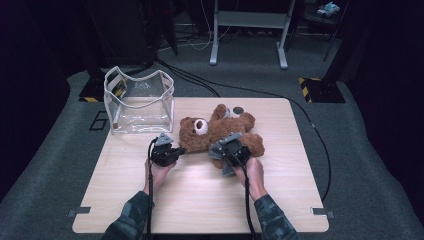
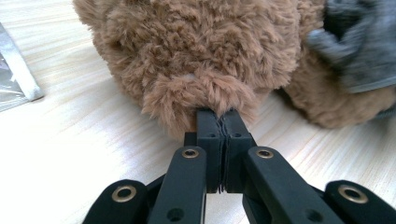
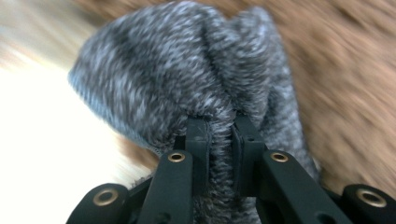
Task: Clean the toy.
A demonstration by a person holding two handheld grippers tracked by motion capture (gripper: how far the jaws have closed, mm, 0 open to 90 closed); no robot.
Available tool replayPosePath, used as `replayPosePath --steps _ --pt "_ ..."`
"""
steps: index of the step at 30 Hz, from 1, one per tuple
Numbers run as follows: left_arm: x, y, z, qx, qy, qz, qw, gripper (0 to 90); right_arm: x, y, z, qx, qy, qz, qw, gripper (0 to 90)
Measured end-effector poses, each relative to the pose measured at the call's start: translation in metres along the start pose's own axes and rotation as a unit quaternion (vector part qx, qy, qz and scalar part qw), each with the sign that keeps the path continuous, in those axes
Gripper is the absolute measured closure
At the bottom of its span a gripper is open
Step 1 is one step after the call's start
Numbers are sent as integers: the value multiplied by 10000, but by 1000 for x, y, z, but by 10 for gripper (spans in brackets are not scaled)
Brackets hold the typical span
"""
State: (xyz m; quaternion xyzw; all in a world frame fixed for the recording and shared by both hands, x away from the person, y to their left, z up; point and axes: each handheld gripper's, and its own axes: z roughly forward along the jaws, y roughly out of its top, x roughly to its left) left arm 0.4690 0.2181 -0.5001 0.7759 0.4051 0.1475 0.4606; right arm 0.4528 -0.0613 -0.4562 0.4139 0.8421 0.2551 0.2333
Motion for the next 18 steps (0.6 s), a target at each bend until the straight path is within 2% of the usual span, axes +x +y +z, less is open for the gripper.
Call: replayPosePath --steps 4,7,8,9,12,14,15,16,17,18 --pt "-1 1 0 -37 -6 7 10000 882 -17 -13 -7 9 -255 186 9995 801" --pt "-2 2 -1 -21 -29 28 10000 882 -24 -19 -9 44 -299 315 9990 800" --pt "-3 2 -1 -7 -34 43 10000 882 -23 -20 -8 64 -271 366 9989 800" --pt "-3 2 -1 -14 -41 34 10000 882 -21 -20 -5 42 -224 265 9994 800" --pt "-3 2 -1 -9 -41 31 10000 882 -7 -14 -2 -11 117 102 9999 800" --pt "-3 2 -1 -2 -35 38 10000 881 1 -9 0 -147 434 -21 9989 799" --pt "-2 2 -1 0 -31 41 10000 881 4 -7 0 -173 527 -6 9985 799" --pt "-2 2 -1 -7 -15 44 10000 880 5 -6 -1 -167 526 -43 9985 799" --pt "-2 2 -1 -15 -1 37 10000 879 6 -6 -3 -155 459 40 9988 799" --pt "-1 1 -1 -23 9 30 10000 879 4 -6 -5 -207 417 0 9989 799"
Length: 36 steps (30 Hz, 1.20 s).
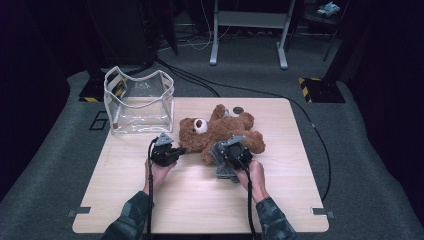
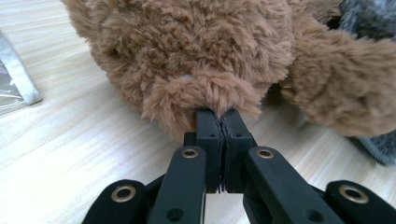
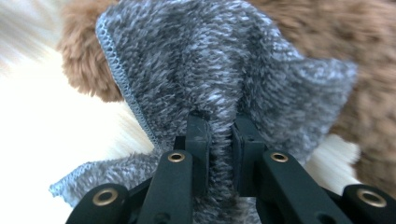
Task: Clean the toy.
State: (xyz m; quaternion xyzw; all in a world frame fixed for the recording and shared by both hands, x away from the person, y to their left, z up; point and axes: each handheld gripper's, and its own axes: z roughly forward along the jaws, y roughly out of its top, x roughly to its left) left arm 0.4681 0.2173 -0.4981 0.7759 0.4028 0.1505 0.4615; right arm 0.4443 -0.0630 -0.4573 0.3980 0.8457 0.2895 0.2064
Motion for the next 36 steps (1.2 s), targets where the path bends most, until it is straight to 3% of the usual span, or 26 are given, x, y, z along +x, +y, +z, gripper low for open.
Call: replayPosePath --steps 3,7,14,21,25,26,29,33,35,36 --pt "2 -1 -1 19 19 21 10000 879 -12 -7 -12 -12 -331 137 9994 800" --pt "5 -1 -1 24 50 6 10000 880 -37 -19 -24 10 -784 433 9960 800" --pt "8 -2 -4 64 78 37 9999 882 -66 -43 -39 18 -1070 814 9909 799" --pt "11 -3 -8 85 94 52 9999 890 -76 -56 -46 11 -1249 944 9877 799" --pt "16 -4 -11 91 149 14 9998 891 -87 -64 -52 19 -1427 1115 9835 799" --pt "16 -5 -11 84 153 -17 9998 891 -90 -67 -53 30 -1494 1227 9811 799" --pt "17 -6 -10 153 96 -30 9998 882 -100 -75 -57 -26 -1506 1393 9787 798" --pt "10 -5 -11 180 93 -97 9997 659 -103 -81 -59 -37 -1453 1426 9790 798" --pt "4 -4 -12 144 180 -116 9997 548 -103 -81 -59 -50 -1484 1528 9770 798" --pt "0 -4 -13 152 201 -84 9996 494 -104 -82 -60 -27 -1449 1479 9783 798"
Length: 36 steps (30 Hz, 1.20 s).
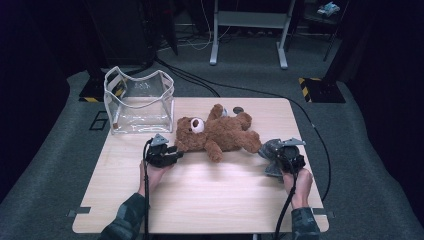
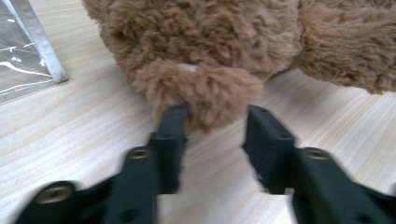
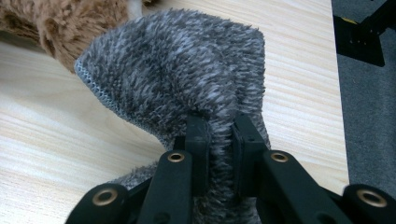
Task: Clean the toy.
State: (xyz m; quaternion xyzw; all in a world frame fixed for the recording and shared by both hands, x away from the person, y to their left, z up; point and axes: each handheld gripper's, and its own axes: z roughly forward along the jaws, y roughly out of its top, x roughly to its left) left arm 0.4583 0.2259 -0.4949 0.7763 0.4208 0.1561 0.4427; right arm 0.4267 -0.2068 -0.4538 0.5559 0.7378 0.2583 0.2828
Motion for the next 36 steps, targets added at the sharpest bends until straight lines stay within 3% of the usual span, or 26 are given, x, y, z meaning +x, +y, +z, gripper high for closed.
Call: replayPosePath --steps 3,12,18,19,25,32,36 --pt "-13 -1 -2 -1 9 77 10000 370 0 0 -1 -30 -3 5 10000 798" --pt "-52 8 4 -127 -182 347 9992 187 -5 -2 -3 -44 -20 71 10000 797" --pt "-77 16 17 -153 -274 569 9979 154 -9 -4 -2 -1 -44 112 9999 796" --pt "-81 17 19 -147 -275 606 9977 153 -8 -4 -1 -6 -66 214 9997 796" --pt "-98 25 32 -167 -342 673 9970 152 -11 -4 -1 -6 -25 150 9999 795" --pt "-115 32 42 -166 -140 964 9951 152 -11 -5 1 13 -23 188 9998 795" --pt "-122 33 47 -192 120 1068 9940 164 -11 -5 1 26 3 154 9999 795"
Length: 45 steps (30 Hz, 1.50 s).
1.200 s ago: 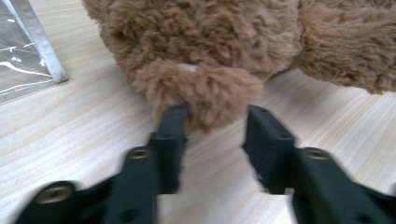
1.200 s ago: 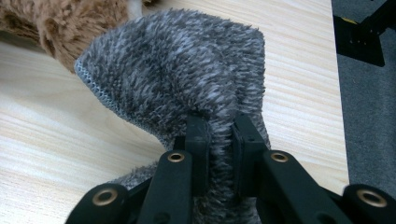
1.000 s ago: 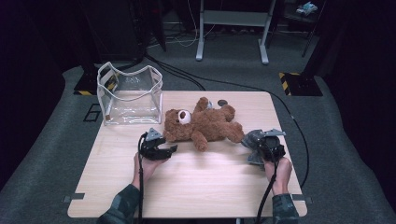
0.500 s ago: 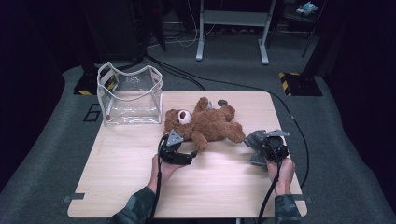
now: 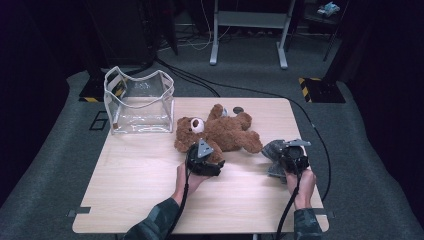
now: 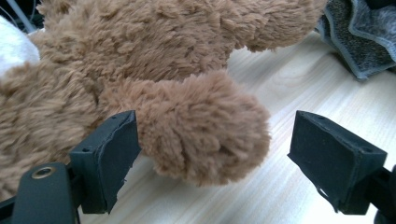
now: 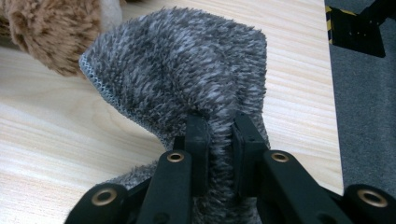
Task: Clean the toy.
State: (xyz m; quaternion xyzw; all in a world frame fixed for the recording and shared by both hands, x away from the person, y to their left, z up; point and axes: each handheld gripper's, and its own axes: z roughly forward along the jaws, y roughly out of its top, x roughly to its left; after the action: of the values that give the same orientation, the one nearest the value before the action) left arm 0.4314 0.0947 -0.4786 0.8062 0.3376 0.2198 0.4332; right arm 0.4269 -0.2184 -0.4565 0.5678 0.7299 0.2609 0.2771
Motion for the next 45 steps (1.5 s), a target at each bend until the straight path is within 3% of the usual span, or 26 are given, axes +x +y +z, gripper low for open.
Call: replayPosePath --steps 4,8,10,11,18,26,34,41,45 --pt "-2 1 4 66 113 102 9999 233 2 0 1 16 32 6 10000 795" --pt "-1 0 9 129 249 250 9993 393 4 -2 1 24 77 -26 10000 795" --pt "0 -1 12 123 199 263 9994 485 6 -4 -1 21 89 -17 10000 795" --pt "0 -1 12 152 260 288 9991 516 8 -4 -1 15 88 20 10000 795" --pt "9 -1 12 98 103 256 9996 702 12 -9 -5 -16 193 -62 9998 796" --pt "25 15 -4 -138 -128 341 9992 743 23 -10 -9 -144 306 -151 9993 796" --pt "41 39 -16 -90 -320 524 9981 750 37 -3 -12 -276 413 -322 9982 796" --pt "46 45 -20 -64 -384 501 9980 748 61 13 -10 -433 611 -506 9959 796" --pt "50 49 -22 -42 -481 471 9977 748 81 27 -7 -596 748 -741 9926 796"
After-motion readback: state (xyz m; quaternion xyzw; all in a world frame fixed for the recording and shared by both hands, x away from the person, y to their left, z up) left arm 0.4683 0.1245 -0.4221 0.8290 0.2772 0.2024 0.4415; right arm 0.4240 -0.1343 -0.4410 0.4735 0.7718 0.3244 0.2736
